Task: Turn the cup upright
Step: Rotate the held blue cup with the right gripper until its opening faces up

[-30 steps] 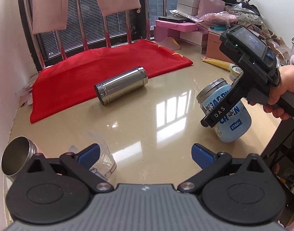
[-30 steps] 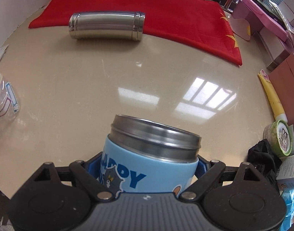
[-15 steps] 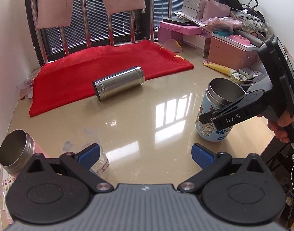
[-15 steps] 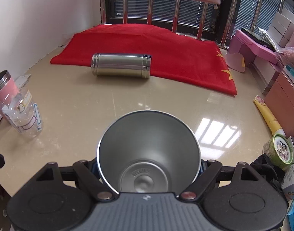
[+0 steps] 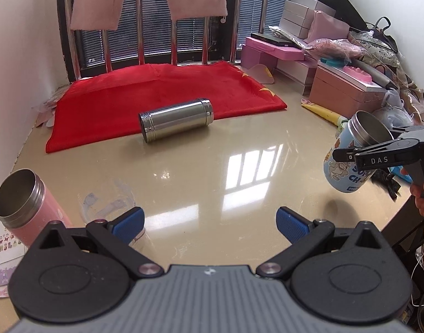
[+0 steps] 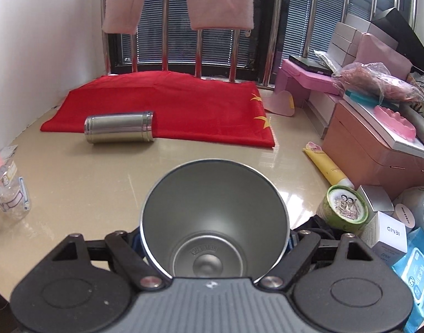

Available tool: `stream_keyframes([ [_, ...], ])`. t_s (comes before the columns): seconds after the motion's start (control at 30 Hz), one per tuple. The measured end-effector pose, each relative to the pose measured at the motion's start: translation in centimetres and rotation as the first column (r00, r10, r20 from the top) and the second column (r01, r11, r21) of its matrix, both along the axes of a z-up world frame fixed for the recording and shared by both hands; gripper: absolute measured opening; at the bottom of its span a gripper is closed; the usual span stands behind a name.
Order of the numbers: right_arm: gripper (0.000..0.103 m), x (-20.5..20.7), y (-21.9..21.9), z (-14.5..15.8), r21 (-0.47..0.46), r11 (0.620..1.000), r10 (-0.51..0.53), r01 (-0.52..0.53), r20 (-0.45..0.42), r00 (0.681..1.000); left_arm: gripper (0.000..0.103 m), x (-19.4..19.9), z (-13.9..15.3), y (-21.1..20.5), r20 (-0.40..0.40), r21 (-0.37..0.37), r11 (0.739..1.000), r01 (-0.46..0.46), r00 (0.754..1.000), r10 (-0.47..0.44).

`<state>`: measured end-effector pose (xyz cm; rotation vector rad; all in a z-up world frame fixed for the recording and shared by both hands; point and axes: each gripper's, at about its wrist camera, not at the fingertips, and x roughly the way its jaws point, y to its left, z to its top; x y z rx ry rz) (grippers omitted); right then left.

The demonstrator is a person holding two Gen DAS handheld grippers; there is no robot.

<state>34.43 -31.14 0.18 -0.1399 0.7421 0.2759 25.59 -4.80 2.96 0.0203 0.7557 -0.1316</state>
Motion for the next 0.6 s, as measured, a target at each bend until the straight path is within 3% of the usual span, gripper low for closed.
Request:
stream_keyframes([
  [0.4, 0.084, 2.4, -3.0, -2.9, -0.029, 0.999, -0.019, 0.017, -0.05, 0.999, 0.103, -0.6, 0.2, -1.4, -0.005, 0.005, 0.999, -0.049, 0.999, 0.049],
  [0.6, 0.085, 3.1, -3.5, -3.7, 0.006, 1.0, -0.021, 0.022, -0.022, 1.0, 0.103, -0.6, -0.7, -3.2, 0.008, 0.024, 1.0, 0.011, 1.0, -0.011],
])
